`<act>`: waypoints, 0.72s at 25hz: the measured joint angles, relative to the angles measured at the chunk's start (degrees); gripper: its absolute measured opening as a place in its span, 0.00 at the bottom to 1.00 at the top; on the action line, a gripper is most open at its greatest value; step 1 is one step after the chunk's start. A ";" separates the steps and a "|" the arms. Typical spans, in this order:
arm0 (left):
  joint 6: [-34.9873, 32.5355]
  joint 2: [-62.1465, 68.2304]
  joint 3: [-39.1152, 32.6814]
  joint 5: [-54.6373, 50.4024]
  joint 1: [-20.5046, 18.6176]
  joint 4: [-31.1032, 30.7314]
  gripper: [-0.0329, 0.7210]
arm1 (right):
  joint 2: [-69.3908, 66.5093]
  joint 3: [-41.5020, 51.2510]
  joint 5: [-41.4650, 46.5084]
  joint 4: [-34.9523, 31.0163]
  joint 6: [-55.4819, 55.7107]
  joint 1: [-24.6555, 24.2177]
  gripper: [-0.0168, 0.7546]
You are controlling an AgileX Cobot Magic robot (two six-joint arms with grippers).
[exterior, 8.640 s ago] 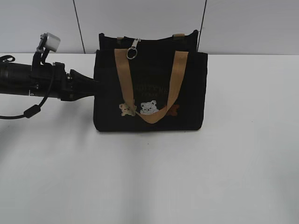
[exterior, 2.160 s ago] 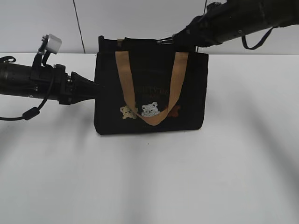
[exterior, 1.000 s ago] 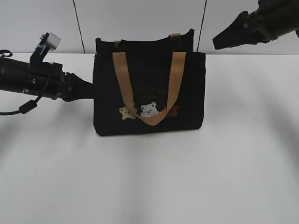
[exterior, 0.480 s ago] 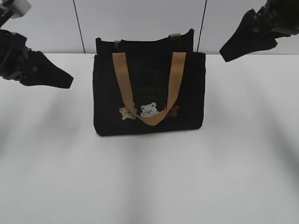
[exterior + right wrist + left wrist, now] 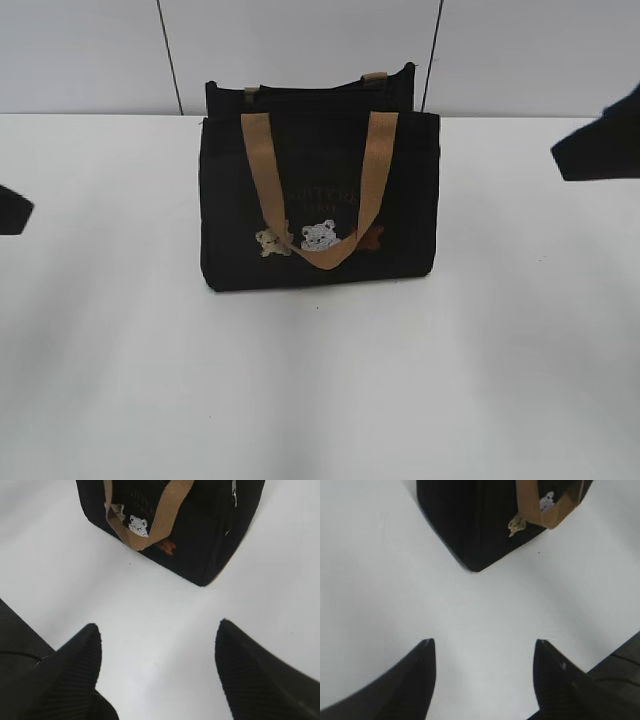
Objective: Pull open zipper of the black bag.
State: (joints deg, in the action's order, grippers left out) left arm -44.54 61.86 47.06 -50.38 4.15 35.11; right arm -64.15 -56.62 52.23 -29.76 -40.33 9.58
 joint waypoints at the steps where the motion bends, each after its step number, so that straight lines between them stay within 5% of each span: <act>1: 2.92 -2.33 -0.83 -0.10 0.00 -1.90 0.66 | 2.63 1.69 -0.05 0.04 1.01 0.00 0.72; 9: 21.96 -26.19 -8.02 -3.12 0.00 -15.51 0.66 | 23.56 16.18 -0.08 2.23 11.02 0.04 0.72; 18: 35.94 -45.71 -11.65 -11.53 0.56 -25.46 0.66 | 47.20 24.16 9.22 13.94 24.95 0.06 0.72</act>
State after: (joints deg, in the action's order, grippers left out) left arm -8.60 16.16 35.40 -61.91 4.71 9.64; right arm -16.96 -32.45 61.44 -15.82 -15.37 9.64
